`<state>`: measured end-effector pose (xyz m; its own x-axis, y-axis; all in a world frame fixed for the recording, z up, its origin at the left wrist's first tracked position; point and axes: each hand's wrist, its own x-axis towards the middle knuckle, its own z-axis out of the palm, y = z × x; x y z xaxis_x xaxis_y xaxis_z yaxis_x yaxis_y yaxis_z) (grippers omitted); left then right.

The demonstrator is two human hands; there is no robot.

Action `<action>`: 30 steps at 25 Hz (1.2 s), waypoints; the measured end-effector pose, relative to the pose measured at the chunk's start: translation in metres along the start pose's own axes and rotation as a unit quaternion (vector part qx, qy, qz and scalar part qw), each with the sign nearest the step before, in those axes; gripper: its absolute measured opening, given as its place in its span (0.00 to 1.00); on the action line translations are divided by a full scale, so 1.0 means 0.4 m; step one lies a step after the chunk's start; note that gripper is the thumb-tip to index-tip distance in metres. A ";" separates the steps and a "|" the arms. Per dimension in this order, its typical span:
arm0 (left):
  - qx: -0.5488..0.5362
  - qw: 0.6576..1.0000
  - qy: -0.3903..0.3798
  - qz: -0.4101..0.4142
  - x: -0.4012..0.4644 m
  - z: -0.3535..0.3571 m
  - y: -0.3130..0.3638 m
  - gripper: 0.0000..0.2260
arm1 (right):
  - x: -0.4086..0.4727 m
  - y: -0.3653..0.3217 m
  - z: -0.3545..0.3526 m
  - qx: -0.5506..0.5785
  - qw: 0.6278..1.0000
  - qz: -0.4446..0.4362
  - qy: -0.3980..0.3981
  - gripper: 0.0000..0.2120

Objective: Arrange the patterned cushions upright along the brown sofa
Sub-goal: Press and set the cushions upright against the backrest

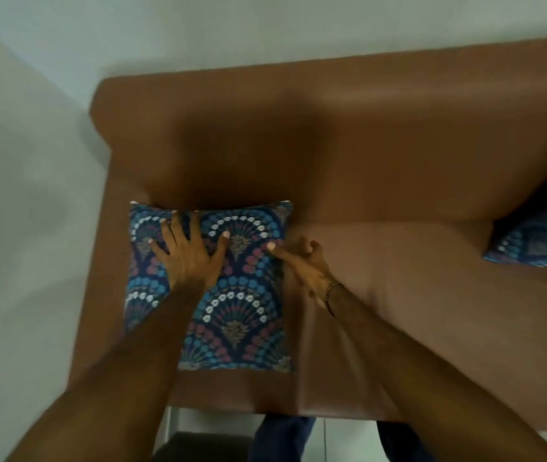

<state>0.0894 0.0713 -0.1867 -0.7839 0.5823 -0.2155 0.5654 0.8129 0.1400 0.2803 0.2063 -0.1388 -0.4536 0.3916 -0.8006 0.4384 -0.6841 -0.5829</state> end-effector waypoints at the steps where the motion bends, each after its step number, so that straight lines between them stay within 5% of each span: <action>1: -0.014 1.000 0.000 -0.016 -0.005 -0.004 -0.041 0.45 | 0.032 0.024 0.043 -0.017 1.000 0.012 -0.004 0.25; 4: -0.056 0.997 -0.013 -0.055 -0.004 -0.012 -0.155 0.44 | 0.095 0.076 0.120 -0.032 0.999 0.030 -0.022 0.36; 7: -0.212 0.965 -0.016 -0.157 -0.010 -0.007 -0.229 0.50 | 0.129 0.106 0.130 -0.038 0.997 0.062 -0.027 0.45; 9: -0.354 0.905 -0.012 -0.234 -0.016 -0.017 -0.232 0.55 | 0.112 0.093 0.105 -0.044 0.997 0.061 -0.028 0.43; 11: -0.393 0.884 0.016 -0.253 -0.026 -0.031 -0.192 0.54 | 0.102 0.083 0.059 -0.037 0.996 0.066 -0.036 0.32; 13: -0.403 0.889 0.044 -0.215 -0.050 -0.045 -0.118 0.53 | 0.082 0.073 -0.029 -0.034 0.997 0.055 -0.042 0.23; 20: -0.502 0.863 -0.047 -0.017 -0.115 0.053 0.384 0.42 | 0.000 0.006 -0.549 -0.031 0.997 -0.014 0.072 0.19; 24: -0.515 0.854 -0.073 0.023 -0.108 0.138 0.584 0.48 | 0.028 -0.004 -0.771 -0.023 0.976 -0.125 0.176 0.35; 30: -0.511 0.858 -0.060 0.014 -0.114 0.209 0.695 0.49 | 0.116 0.021 -0.883 -0.034 0.961 -0.188 0.197 0.42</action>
<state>0.3038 0.2698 -0.2188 -0.7072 0.6456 -0.2882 0.0154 0.4216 0.9067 0.5370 0.4362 -0.2296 -0.2661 0.8159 -0.5132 0.3559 -0.4116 -0.8390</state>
